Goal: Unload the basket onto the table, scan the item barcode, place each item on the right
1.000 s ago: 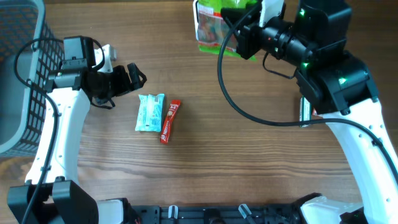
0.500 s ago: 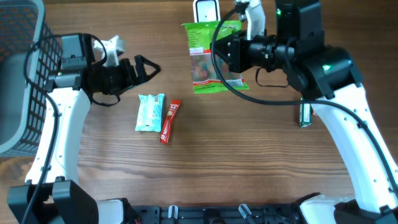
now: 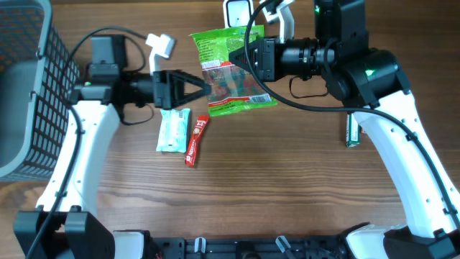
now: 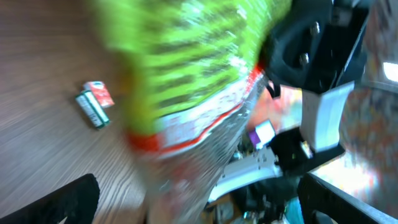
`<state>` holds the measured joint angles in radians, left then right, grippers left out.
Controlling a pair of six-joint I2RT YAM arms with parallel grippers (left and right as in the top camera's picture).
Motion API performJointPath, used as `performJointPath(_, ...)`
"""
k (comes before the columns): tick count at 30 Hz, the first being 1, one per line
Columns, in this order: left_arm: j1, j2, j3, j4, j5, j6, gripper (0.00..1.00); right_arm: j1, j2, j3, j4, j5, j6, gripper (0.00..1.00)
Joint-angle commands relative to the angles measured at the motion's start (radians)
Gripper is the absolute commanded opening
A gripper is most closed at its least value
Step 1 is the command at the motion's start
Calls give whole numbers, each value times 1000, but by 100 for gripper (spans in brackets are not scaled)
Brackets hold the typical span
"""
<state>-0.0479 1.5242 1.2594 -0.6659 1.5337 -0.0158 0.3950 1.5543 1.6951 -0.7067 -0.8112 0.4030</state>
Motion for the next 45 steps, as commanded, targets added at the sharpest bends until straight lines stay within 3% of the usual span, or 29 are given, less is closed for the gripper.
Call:
performJointPath(1, -70, 3, 2, 97, 40, 6, 94, 0, 7, 14, 6, -46, 19, 4)
performJointPath(5, -107, 3, 2, 176, 40, 0, 83, 0, 7, 14, 2, -82, 19, 4)
performJointPath(7, -112, 3, 2, 185, 40, 1, 66, 0, 7, 14, 2, -82, 19, 4)
performJointPath(9, -112, 3, 2, 190, 40, 1, 55, 0, 7, 14, 2, -82, 19, 4)
performJointPath(13, -112, 4, 2, 215, 40, 1, 48, 0, 7, 14, -21, -81, 19, 4)
performJointPath(14, -112, 4, 2, 216, 40, 1, 42, 0, 7, 14, -29, -81, 19, 4)
performJointPath(16, -112, 4, 2, 219, 40, 1, 18, 0, 7, 13, -40, -80, 18, 4)
performJointPath(19, -112, 3, 2, 234, 40, 1, 4, 0, 7, 13, -57, -53, 16, 4)
performJointPath(20, -112, 3, 2, 233, 40, 0, 4, 0, 7, 13, -62, -25, 15, 4)
performJointPath(21, -112, 3, 2, 234, 22, -31, 4, 0, 7, 13, -66, 16, 15, 18)
performJointPath(22, -112, 3, 2, 232, -42, -85, 4, 0, 7, 13, -69, 70, 15, 42)
performJointPath(23, -112, 4, 2, 232, -105, -125, 4, 0, 7, 13, -70, 127, 14, 52)
performJointPath(26, -112, 3, 2, 232, -256, -180, 4, -13, 7, 13, -80, 213, -39, 68)
performJointPath(32, -118, -29, 71, 157, -621, -226, 4, -163, 7, 13, -259, 215, -135, 85)
performJointPath(34, -142, -23, 208, 14, -791, -173, 4, -214, 7, 13, -341, 248, -171, 91)
performJointPath(40, -334, 119, 872, -461, -1534, -11, 4, -266, 7, 13, -604, 456, -170, 96)
performJointPath(41, -375, 151, 952, -472, -1626, 64, 4, -266, 7, 12, -653, 511, -165, 100)
performJointPath(45, -450, 205, 976, -360, -1737, 253, 4, -266, 7, -16, -795, 626, -134, 100)
